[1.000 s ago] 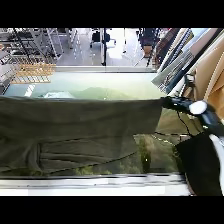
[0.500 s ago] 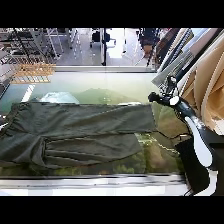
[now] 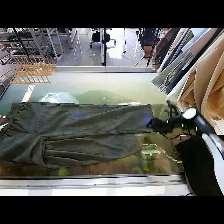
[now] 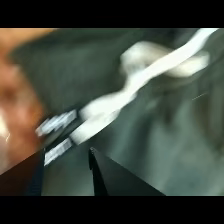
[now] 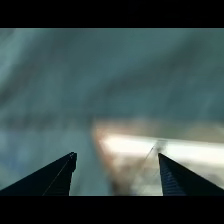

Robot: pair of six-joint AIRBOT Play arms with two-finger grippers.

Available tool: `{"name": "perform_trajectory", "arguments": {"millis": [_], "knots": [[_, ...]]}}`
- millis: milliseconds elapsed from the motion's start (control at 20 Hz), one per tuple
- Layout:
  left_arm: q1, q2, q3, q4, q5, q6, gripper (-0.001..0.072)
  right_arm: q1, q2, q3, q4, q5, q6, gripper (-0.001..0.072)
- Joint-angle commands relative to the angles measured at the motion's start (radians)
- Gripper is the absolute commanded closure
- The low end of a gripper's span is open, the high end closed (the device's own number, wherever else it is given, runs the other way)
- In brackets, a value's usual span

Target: Fold the clothes and pants, and hang the long-sleeved shirts on hangers.

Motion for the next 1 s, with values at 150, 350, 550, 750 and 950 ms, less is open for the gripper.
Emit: {"name": "perform_trajectory", "arguments": {"millis": [150,350,550,750,950], "knots": [[0.072,0.06,-0.192,-0.113,0.089,0.063,0.0144,-0.005,0.179,-0.339,0.172,0.101,-0.001,0.015],[0.058,0.046,-0.192,-0.13,0.148,0.068,0.0146,0.03,0.168,-0.392,0.165,0.026,0.018,0.015],[0.036,0.014,-0.193,-0.136,0.155,0.068,0.0324,0.114,0.127,-0.396,0.158,-0.093,0.061,0.015],[0.033,-0.004,-0.193,-0.372,0.166,0.068,0.0687,0.227,0.045,-0.39,0.214,-0.28,0.095,0.0255],[0.039,0.0,-0.192,-0.698,0.14,0.133,0.0687,0.252,0.039,-0.383,0.278,-0.342,0.071,0.0666]]}}
